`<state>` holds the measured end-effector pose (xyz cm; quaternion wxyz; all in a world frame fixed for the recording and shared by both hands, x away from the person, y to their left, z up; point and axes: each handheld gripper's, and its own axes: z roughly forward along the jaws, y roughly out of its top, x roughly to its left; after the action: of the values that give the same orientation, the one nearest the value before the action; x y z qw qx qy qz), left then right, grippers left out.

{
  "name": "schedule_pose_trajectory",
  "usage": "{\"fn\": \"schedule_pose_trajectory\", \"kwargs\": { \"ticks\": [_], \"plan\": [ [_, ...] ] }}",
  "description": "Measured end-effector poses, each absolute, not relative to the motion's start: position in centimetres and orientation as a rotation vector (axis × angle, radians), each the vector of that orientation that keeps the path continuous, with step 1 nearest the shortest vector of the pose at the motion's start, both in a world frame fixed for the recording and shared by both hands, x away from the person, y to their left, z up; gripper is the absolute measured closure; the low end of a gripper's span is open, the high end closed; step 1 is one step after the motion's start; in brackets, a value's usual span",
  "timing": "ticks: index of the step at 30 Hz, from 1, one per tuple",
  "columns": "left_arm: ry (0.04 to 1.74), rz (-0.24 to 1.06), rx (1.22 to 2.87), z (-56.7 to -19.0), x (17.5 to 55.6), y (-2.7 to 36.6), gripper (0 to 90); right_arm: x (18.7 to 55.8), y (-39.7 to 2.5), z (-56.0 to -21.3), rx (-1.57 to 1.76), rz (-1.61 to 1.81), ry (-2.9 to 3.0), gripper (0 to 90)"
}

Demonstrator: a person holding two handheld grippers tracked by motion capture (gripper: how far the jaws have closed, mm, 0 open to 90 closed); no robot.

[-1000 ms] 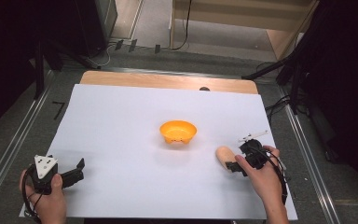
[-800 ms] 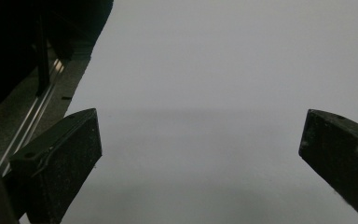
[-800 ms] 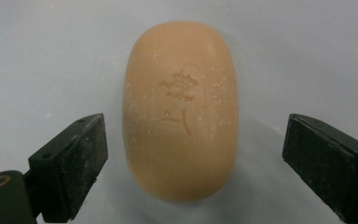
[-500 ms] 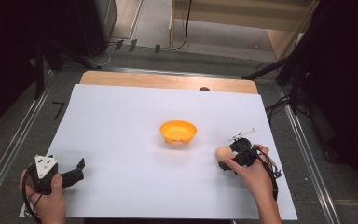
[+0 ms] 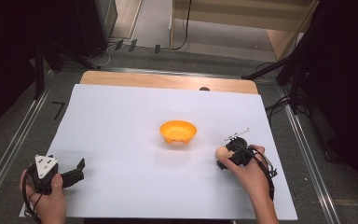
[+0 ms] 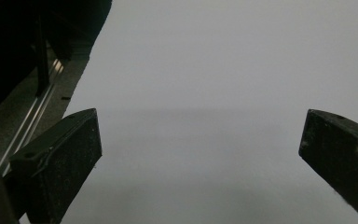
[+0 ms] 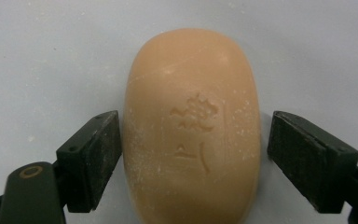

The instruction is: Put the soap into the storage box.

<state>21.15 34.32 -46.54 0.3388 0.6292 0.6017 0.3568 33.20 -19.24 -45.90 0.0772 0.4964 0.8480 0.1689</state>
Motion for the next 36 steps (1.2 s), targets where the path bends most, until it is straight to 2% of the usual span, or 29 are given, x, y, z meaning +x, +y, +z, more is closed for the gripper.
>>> {"fn": "schedule_pose_trajectory", "kwargs": {
  "ticks": [2,6,10,36],
  "plan": [
    [1.568,0.929,1.64,-46.54,21.15,34.31,0.0,33.17,-19.23,-45.91,1.476,0.506,2.542,18.7],
    [1.568,0.928,1.643,-46.53,21.16,34.31,0.0,33.08,-19.3,-45.74,1.479,0.514,2.54,28.5],
    [1.567,0.928,1.643,-46.53,21.16,34.29,0.0,33.12,-19.37,-45.67,1.476,0.519,2.543,32.3],
    [1.577,0.916,1.65,-46.54,21.28,34.32,0.0,33.23,-19.32,-45.68,1.509,0.518,2.532,32.7]
  ]
}}
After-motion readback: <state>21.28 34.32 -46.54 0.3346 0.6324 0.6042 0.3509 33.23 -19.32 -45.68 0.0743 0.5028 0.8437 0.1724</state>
